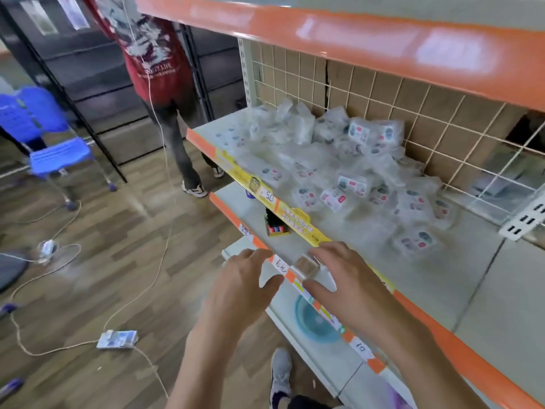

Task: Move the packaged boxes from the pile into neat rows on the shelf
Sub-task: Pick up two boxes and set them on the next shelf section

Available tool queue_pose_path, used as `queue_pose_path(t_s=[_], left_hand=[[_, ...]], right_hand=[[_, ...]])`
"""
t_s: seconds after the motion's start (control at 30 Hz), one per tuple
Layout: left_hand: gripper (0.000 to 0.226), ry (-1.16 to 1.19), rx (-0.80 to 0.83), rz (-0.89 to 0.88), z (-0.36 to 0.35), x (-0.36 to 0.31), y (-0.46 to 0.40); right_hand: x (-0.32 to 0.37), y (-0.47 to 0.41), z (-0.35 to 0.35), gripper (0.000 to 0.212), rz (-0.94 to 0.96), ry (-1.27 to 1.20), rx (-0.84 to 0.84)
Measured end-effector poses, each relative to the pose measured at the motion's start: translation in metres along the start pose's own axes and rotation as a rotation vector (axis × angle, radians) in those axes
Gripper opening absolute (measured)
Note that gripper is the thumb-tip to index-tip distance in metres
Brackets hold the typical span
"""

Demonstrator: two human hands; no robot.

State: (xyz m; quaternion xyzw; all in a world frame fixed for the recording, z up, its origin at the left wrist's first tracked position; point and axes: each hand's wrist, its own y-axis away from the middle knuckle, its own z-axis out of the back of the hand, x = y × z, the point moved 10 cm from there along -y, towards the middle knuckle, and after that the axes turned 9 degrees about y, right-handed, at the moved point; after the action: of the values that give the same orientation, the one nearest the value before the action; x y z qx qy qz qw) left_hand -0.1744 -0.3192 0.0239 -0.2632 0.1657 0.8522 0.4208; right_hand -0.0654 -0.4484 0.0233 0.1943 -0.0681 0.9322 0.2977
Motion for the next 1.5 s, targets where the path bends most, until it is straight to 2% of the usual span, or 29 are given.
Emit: queue_pose_path(t_s=[0.17,0.37,0.57,0.73,0.87,0.97,1.13,1.27,1.4,1.5], left_hand=[[0.051,-0.006,0.045,-0.024,0.017,0.02,-0.069],[0.05,0.031,0.021,-0.063,0.04,0.036,-0.149],[0.048,0.082,0.082,-0.083,0.047,0.06,-0.214],[0.045,0.032,0.111,-0.175,0.052,0.073,-0.275],[0.048,-0.063,0.179,-0.354,0.049,0.068,-0.32],[0.059,-0.132,0.252,-0.49,0.042,0.065,-0.342],[0.073,-0.207,0.388,-0.685,0.028,0.061,-0.351],[0.084,-0.26,0.504,-0.729,0.018,0.062,-0.354],[0.087,-0.222,0.505,-0.765,0.02,0.056,-0.36],[0.08,-0.177,0.498,-0.785,0.024,0.051,-0.363]], right_hand=[[0.008,-0.074,-0.001,0.05,-0.018,-0.011,-0.014],[0.018,-0.16,0.0,0.047,-0.031,0.001,-0.019],[0.011,-0.213,-0.01,0.056,-0.128,-0.007,-0.021],[0.001,-0.245,-0.022,0.057,-0.251,-0.006,-0.031],[-0.002,-0.265,-0.032,0.054,-0.377,-0.004,-0.093],[-0.004,-0.272,-0.035,0.053,-0.501,0.007,-0.172],[-0.002,-0.268,-0.049,0.059,-0.685,0.038,-0.169],[-0.002,-0.262,-0.057,0.062,-0.799,0.017,-0.163],[-0.003,-0.261,-0.056,0.064,-0.843,-0.011,-0.193],[-0.005,-0.26,-0.051,0.062,-0.857,-0.046,-0.248]])
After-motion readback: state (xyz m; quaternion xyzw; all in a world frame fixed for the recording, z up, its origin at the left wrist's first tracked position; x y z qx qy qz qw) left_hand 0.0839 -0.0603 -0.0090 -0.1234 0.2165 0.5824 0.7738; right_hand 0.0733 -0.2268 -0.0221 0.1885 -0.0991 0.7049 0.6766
